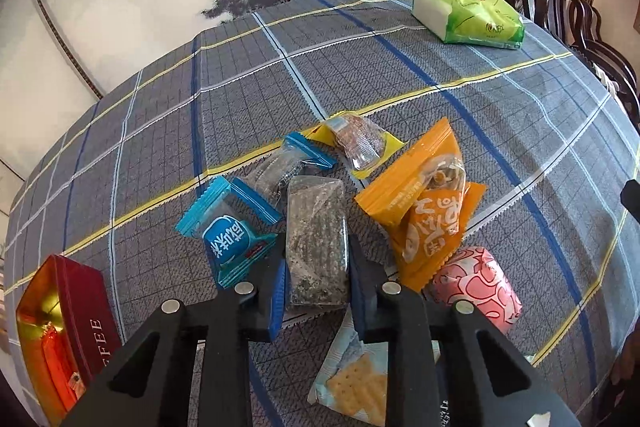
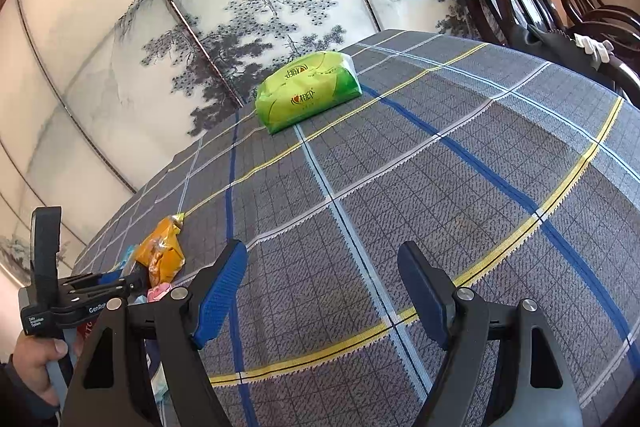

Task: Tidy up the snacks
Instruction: 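Grasp the dark seaweed bar with the left gripper and lift it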

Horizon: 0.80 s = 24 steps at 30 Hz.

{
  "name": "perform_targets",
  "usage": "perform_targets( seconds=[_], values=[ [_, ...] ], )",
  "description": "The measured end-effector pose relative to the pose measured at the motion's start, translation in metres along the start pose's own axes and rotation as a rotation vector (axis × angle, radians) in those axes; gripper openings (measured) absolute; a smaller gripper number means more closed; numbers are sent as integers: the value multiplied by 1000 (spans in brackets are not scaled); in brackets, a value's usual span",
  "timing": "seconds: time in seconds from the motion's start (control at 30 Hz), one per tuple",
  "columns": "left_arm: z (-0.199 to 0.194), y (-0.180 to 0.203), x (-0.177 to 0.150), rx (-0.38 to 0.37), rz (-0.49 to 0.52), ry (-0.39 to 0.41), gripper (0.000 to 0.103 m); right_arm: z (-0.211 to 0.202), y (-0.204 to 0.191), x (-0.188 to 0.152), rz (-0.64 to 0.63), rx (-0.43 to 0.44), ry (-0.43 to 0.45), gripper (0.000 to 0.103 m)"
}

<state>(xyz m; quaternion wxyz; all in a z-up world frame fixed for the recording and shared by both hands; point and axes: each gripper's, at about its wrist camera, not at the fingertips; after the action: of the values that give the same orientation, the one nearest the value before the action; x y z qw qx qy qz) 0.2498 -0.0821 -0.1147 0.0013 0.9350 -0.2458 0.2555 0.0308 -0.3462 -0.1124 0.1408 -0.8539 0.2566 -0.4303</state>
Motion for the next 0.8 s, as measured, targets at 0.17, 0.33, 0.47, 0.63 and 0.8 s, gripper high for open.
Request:
perform_targets(
  seconds=[0.17, 0.33, 0.47, 0.63, 0.8],
  values=[
    [-23, -4, -4, 20, -45, 61, 23, 0, -2, -1, -7, -7, -8, 78],
    [-49, 0, -3, 98, -70, 110, 23, 2, -3, -1, -4, -18, -14, 78],
    [-65, 1, -3, 170, -89, 139, 23, 3, -3, -1, -7, -32, -26, 78],
    [-76, -2, 3, 234, -101, 165, 23, 7, -2, 0, -7, -51, -38, 78],
    [-85, -7, 6, 249, -124, 178, 23, 10, -2, 0, -11, -62, -50, 78]
  ],
)
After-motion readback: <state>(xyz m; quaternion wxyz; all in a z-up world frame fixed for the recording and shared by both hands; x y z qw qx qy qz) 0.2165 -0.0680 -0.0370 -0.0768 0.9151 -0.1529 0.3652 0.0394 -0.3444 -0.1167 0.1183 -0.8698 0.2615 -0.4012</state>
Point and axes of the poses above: each gripper's, at about its wrist camera, not at the fingertips, and z roughly the way its jaws point, y to its right, x to its top, and after that the axes turned 3 degrees about z, right-handed
